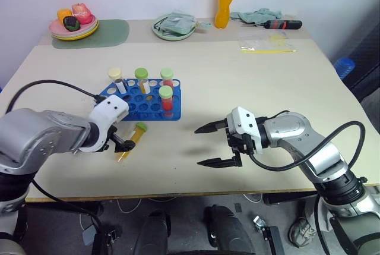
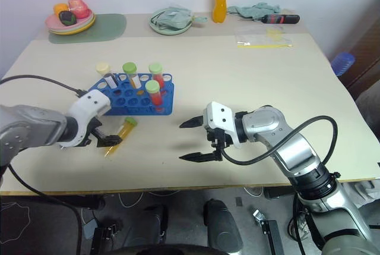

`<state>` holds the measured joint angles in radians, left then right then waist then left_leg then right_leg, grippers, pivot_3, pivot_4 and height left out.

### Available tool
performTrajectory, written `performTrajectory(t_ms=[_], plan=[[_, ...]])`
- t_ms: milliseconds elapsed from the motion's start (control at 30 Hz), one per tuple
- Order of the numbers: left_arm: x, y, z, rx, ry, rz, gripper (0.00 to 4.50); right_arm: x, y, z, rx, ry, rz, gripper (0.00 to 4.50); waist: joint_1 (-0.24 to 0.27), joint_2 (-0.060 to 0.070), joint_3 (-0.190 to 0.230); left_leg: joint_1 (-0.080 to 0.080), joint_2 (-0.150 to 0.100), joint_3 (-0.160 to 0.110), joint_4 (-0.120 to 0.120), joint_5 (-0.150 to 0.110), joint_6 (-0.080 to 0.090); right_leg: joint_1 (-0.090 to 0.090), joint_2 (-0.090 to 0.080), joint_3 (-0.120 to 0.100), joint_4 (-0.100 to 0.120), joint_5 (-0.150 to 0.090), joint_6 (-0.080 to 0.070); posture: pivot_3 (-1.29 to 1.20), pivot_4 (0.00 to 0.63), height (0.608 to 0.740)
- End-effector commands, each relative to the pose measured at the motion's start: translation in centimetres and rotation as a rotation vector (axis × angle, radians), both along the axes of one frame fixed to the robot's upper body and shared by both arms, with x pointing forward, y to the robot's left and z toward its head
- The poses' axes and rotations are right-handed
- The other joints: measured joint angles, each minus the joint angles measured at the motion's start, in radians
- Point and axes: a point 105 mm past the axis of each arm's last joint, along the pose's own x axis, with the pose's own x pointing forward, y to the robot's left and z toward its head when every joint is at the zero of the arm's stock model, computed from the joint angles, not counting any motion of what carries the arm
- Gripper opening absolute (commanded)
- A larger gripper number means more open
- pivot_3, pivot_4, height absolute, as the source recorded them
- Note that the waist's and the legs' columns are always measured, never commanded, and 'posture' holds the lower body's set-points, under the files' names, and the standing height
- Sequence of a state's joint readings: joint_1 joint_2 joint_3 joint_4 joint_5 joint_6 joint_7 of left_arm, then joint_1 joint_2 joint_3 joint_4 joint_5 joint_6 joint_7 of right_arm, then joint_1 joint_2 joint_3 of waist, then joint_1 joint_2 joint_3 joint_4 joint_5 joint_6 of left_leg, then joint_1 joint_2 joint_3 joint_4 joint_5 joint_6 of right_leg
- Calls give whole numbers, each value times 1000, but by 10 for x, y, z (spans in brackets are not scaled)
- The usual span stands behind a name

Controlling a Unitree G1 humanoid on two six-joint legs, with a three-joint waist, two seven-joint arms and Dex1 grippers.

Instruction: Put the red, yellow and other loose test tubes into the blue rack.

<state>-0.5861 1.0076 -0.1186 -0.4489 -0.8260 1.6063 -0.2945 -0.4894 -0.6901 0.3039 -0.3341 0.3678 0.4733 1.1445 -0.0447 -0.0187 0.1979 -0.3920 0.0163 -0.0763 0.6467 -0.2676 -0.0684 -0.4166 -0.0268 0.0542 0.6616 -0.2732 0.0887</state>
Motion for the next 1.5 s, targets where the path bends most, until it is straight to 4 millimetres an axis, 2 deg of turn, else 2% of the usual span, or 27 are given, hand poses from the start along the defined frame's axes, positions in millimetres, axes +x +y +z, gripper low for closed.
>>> performTrajectory(t_ms=[33,300,467,567,700,733,767,967,1133,1200,1267,1367,1500], plan=[[4,-3,-2,18,6,3,4500,-5,3,5,9,-48,17,4211,2,0,0,0,0,0,0,0,0,0,0,0,0,0,0,0,150,740],[20,-15,-11,-17,1,54,4500,-9,4,-2,8,-41,-5,4211,4,-1,0,-1,0,0,1,0,0,0,-1,0,0,0,0,0,150,740],[22,-27,-15,-39,1,42,4500,2,4,-4,11,-59,-71,4211,2,-1,0,-1,0,0,1,0,0,0,0,0,0,0,0,0,150,740],[20,-29,-17,-36,4,33,3627,4,4,-5,11,-72,-82,4242,4,-1,0,-1,0,0,1,0,0,0,0,0,0,0,0,0,150,740],[16,-23,-17,-16,3,36,1629,3,5,-5,15,-76,-83,4242,3,-1,0,-1,0,0,1,0,-1,0,-1,0,0,0,0,0,150,740],[14,-20,-15,-12,4,34,1003,3,5,-5,17,-75,-83,4242,1,-1,0,-1,0,0,1,0,-1,0,-1,0,0,0,0,0,150,740],[11,-15,-12,0,1,37,773,2,5,-5,19,-75,-82,4242,0,-1,0,-1,0,0,1,1,-1,0,0,0,0,0,0,0,150,740],[4,-7,4,-29,-61,30,773,3,7,-5,24,-74,-81,4242,6,-1,0,-1,0,0,1,1,-1,0,-1,0,1,0,0,0,150,740],[3,-12,73,-191,-626,-53,773,7,8,-5,53,-74,-114,4242,0,-1,0,-1,0,1,1,1,-2,-1,-2,1,-1,0,0,0,150,740],[1,-10,88,-239,-777,-44,773,11,9,-5,89,-57,-154,4242,5,-1,0,-1,0,1,0,2,-4,-1,-2,1,-1,0,-1,0,150,740],[3,-15,91,-308,-857,-32,773,23,10,-8,139,-48,-241,4242,9,-1,0,0,0,1,0,3,-4,0,-1,1,0,0,-1,0,150,740],[13,-24,88,-321,-999,22,773,37,10,-16,196,-62,-376,4242,17,-1,-1,2,0,1,1,2,-4,5,-1,0,-3,0,-1,0,150,740],[25,-37,79,-382,-1155,119,773,39,10,-17,287,-36,-449,4242,32,-1,-1,1,0,1,1,2,-4,6,-1,0,-6,1,1,0,150,740]])
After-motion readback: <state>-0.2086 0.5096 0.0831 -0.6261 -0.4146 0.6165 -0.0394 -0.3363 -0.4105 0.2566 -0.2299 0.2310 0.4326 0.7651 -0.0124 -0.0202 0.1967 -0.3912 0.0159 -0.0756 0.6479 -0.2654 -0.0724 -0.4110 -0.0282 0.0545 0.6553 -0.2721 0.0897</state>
